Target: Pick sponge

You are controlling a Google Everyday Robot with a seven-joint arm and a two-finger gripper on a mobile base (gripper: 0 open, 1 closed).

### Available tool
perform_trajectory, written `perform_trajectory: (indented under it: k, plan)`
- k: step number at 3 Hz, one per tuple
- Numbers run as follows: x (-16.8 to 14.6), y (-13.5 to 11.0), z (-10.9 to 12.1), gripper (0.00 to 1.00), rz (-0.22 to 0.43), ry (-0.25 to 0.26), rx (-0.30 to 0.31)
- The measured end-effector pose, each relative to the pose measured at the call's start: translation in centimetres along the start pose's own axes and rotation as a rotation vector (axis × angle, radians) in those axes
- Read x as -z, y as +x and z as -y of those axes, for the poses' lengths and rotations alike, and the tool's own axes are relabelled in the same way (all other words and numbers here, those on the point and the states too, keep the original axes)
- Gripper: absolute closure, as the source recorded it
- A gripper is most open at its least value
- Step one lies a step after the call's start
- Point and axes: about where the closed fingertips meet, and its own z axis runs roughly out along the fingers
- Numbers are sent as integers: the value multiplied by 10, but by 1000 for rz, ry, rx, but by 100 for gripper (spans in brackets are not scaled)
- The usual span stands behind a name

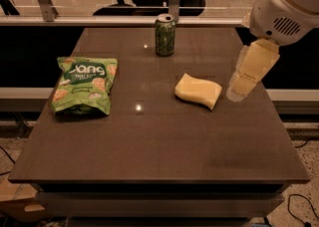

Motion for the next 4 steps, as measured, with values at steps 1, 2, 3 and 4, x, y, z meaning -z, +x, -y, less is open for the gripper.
perform_trajectory:
  k: [1,2,3,4]
  plan:
    - [-24,-9,18,0,-5,-20,-35]
    - [-46,-16,32,0,-27,-36,-55]
    - [-72,-18,38,0,-49,-63,-81]
    - [-99,-14,37,0,-59,-99,-117]
